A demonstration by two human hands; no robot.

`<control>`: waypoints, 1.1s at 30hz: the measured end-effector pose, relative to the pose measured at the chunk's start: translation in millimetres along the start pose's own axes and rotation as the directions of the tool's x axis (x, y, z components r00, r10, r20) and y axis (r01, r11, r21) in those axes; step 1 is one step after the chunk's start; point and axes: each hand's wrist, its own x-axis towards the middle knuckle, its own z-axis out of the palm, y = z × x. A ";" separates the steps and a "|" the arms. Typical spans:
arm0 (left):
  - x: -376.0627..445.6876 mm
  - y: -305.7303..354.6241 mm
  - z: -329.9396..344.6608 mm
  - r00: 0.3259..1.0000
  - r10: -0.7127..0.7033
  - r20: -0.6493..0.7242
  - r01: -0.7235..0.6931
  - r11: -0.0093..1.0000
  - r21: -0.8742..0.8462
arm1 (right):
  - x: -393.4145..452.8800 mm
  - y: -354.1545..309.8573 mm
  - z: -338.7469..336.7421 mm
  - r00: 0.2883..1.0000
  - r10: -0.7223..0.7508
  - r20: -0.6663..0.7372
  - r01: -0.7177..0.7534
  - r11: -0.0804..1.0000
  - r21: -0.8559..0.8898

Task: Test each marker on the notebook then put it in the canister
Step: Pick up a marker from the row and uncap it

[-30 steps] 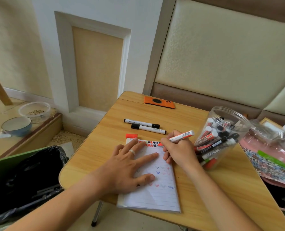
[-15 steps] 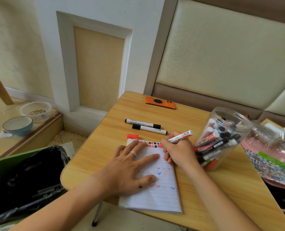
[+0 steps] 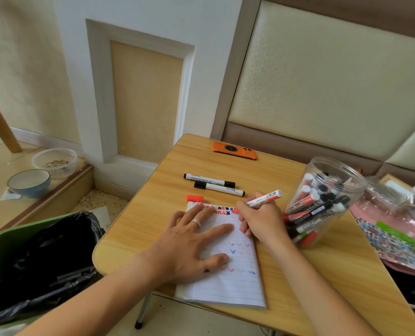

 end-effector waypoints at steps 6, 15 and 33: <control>3.9 4.8 -2.4 1.000 -0.019 -0.025 0.020 1.000 0.018 | -0.9 -1.5 1.1 1.000 0.002 0.003 -0.002 1.000 0.001; 4.9 6.1 2.0 0.999 -0.033 -0.015 0.033 0.999 0.015 | -0.9 -1.3 0.9 0.999 0.027 -0.037 -0.026 1.000 0.007; 5.7 5.7 2.3 1.000 -0.031 -0.002 0.031 0.999 0.019 | -3.4 -3.5 2.3 1.000 0.000 -0.029 0.000 1.000 -0.009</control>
